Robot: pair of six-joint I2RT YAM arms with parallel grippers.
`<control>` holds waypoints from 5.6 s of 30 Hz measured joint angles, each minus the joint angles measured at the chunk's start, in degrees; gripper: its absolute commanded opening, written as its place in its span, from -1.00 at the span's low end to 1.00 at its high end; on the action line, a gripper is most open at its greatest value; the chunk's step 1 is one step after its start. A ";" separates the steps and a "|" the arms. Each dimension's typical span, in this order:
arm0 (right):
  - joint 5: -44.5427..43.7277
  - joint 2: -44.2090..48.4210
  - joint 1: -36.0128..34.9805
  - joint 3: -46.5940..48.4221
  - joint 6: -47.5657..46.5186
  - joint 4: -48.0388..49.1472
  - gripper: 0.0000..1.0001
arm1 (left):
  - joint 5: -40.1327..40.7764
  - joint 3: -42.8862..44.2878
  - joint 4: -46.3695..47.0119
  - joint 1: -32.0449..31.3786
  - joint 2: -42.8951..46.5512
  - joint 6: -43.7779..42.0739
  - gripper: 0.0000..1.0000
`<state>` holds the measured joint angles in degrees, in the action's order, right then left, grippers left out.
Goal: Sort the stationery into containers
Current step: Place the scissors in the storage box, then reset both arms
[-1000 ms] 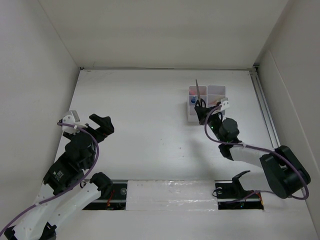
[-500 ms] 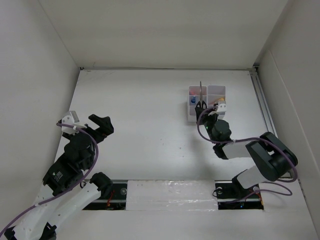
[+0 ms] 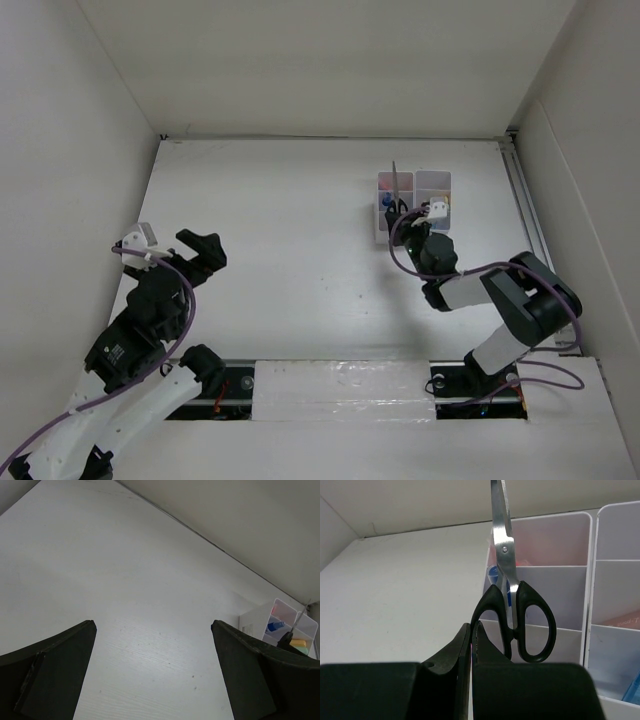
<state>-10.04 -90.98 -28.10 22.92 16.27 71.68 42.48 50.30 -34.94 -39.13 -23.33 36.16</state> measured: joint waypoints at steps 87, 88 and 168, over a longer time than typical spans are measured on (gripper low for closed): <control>2.23 -6.88 2.95 -0.22 4.39 2.73 -0.99 | -1.49 -0.02 1.33 0.00 3.58 -1.20 1.00; 2.58 -7.04 3.15 -0.09 4.52 2.73 -0.99 | -1.49 -0.02 1.33 0.00 3.58 -1.20 1.00; -22.84 77.46 -13.73 28.33 -3.26 -107.86 1.00 | 5.90 -0.02 -1.14 0.00 5.66 3.58 1.00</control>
<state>-32.88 -13.52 -41.82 51.24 13.02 -36.18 48.38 50.28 -36.07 -39.13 -17.67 39.75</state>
